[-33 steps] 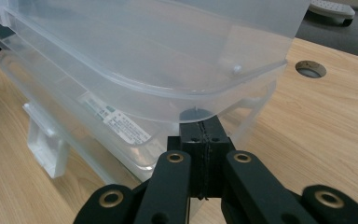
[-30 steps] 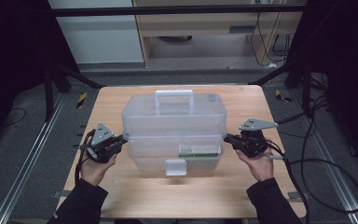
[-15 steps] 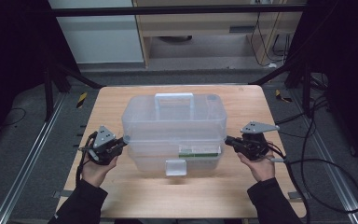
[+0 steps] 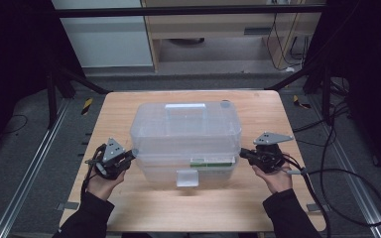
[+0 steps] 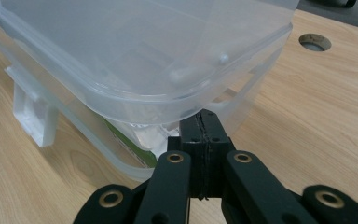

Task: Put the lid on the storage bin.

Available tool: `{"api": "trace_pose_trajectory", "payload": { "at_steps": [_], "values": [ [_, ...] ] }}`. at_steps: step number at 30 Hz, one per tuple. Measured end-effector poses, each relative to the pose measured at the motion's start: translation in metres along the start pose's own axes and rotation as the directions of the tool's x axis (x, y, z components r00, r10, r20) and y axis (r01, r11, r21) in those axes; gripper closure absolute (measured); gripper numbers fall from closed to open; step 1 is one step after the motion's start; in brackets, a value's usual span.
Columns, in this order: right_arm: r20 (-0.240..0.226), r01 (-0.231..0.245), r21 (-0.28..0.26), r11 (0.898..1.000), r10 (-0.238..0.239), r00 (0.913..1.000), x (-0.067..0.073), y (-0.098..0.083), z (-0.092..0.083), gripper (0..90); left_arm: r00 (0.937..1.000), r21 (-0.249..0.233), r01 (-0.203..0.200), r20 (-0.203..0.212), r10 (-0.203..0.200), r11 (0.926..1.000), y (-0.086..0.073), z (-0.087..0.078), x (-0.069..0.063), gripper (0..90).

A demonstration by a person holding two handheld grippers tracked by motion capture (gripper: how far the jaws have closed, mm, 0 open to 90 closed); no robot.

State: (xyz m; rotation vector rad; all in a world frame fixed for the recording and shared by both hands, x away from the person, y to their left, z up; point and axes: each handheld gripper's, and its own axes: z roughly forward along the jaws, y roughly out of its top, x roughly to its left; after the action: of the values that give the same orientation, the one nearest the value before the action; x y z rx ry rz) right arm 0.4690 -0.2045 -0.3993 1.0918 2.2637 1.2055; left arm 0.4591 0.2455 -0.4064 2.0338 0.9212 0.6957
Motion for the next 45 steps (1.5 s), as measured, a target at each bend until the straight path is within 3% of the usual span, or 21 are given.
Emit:
{"api": "trace_pose_trajectory", "payload": {
  "at_steps": [10, 15, 18, 26, 28, 36, 37, 38, 45],
  "values": [
    [0.009, 0.003, 0.022, 1.0, -0.003, 1.0, -0.002, -0.005, 0.002, 90.0, 1.0, 0.025, -0.001, -0.003, 0.001, 0.9997, -0.006, 0.002, 0.0, 86.2],
    [0.031, 0.01, 0.031, 0.999, -0.011, 0.9995, -0.003, -0.008, 0.003, 90.0, 0.9995, 0.071, -0.015, -0.028, 0.017, 0.9974, -0.011, 0.007, 0.001, 86.1],
    [0.04, 0.01, 0.035, 0.999, -0.012, 0.9991, -0.005, -0.009, 0.003, 90.0, 0.9994, 0.075, 0.027, -0.023, -0.025, 0.9969, -0.016, 0.009, 0.008, 85.3],
    [0.129, -0.049, 0.022, 0.999, 0.045, 0.9906, -0.026, -0.024, -0.002, 86.7, 0.9925, 0.057, 0.08, -0.097, -0.074, 0.9952, -0.023, 0.002, 0.028, 82.2],
    [0.161, -0.061, 0.016, 0.998, 0.058, 0.9852, -0.031, -0.028, -0.002, 83.3, 0.9885, 0.058, 0.099, -0.12, -0.092, 0.9934, -0.027, 0.002, 0.035, 79.7],
    [0.291, -0.101, 0.014, 0.995, 0.093, 0.9524, -0.054, -0.052, 0.008, 47.8, 0.9705, 0.091, 0.169, -0.189, -0.15, 0.9814, -0.048, 0.009, 0.057, 65.9],
    [0.297, -0.104, 0.01, 0.994, 0.097, 0.9499, -0.056, -0.054, 0.009, 43.9, 0.9639, 0.096, 0.19, -0.207, -0.168, 0.977, -0.052, 0.01, 0.062, 63.6],
    [0.317, -0.116, 0.01, 0.993, 0.107, 0.9425, -0.06, -0.057, 0.01, 38.2, 0.9612, 0.101, 0.201, -0.212, -0.176, 0.9744, -0.054, 0.01, 0.064, 60.0],
    [0.359, -0.152, -0.013, 0.988, 0.146, 0.9216, -0.072, -0.067, 0.01, 25.3, 0.9407, 0.116, 0.259, -0.255, -0.224, 0.9588, -0.064, 0.014, 0.073, 44.7]
  ]
}}
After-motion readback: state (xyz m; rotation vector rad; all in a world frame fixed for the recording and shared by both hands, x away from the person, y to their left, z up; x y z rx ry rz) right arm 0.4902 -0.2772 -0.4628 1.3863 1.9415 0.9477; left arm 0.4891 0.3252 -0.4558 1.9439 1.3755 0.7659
